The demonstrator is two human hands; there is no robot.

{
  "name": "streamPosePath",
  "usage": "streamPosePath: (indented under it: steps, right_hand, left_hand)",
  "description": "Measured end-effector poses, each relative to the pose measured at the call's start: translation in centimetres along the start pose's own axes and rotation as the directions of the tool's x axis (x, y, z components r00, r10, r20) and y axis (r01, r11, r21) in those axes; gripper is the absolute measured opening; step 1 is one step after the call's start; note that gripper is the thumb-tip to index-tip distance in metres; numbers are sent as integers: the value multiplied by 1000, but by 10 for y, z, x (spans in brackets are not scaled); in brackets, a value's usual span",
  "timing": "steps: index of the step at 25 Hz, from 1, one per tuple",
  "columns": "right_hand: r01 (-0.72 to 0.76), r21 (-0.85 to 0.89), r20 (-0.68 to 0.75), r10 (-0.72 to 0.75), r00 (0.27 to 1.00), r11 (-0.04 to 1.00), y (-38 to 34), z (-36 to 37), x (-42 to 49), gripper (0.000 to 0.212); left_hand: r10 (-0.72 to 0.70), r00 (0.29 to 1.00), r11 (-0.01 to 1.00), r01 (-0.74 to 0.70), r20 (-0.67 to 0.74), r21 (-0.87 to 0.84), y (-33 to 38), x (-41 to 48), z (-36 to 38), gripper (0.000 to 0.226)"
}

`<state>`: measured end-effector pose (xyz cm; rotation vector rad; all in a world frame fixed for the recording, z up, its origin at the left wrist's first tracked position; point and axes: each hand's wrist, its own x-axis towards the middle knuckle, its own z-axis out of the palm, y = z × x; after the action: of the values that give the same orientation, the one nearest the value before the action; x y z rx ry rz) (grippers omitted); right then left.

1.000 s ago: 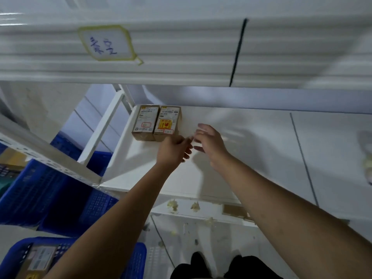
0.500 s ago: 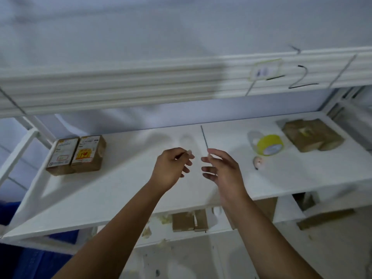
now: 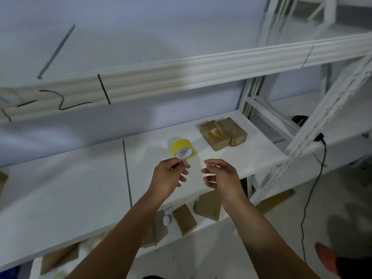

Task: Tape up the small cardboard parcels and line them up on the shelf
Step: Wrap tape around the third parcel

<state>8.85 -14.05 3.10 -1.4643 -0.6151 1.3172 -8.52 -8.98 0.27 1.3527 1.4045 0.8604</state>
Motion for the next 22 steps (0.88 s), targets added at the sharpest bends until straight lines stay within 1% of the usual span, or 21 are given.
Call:
streamPosePath:
  steps: [3,5,7,8,9,10,12,14,15,16,18,20,21,22]
  right_hand:
    - [-6,-35,-9,6,1000,999,-5,-16,34,10]
    - [-3,-110,-22,0,1000,994,-6,-18,69,12]
    - [22,-248,-51,-36,998,968,-5,-18,104,18]
    - [47,-373,-59,-74,995,927,-4,-19,120,25]
    - [80,-514,-53,-124,991,854,-2,-20,135,35]
    - [120,-642,-24,-177,984,757,2,-23,149,45]
    - [169,-829,40,-245,969,533,2,-24,178,65]
    - [205,-939,119,-297,947,277,2,-24,207,79]
    - [225,-963,174,-295,940,148,3,-24,219,84]
    - [245,-968,221,-281,934,56,6,-25,229,87]
    - [287,-957,288,-288,913,-45,11,-30,236,87]
    - [330,-935,354,-373,858,-127,18,-39,232,77]
    - [354,-924,382,-424,821,-147,22,-45,226,69]
    - [393,-910,405,-478,780,-129,29,-51,220,62]
  left_hand:
    - [-49,999,998,48,23,31,0,18,22,25]
    - [-60,998,997,59,11,44,1,35,29,26]
    - [-66,998,996,66,5,58,2,54,33,25]
    - [-74,997,995,74,9,61,2,62,34,26]
    - [-81,997,995,79,19,65,1,68,36,27]
    - [-86,996,994,83,32,75,1,72,38,28]
    - [-118,992,989,113,45,93,0,85,40,27]
    - [-145,988,984,139,48,111,-3,97,41,27]
    - [-164,985,980,157,54,123,-5,102,43,27]
    - [-192,979,974,182,66,134,-6,105,45,25]
    - [-246,964,960,228,100,159,-10,108,50,22]
    - [-287,950,946,261,123,190,-18,110,62,21]
    - [-313,942,940,290,118,178,-22,111,68,20]
    - [-345,932,933,329,108,145,-27,112,74,18]
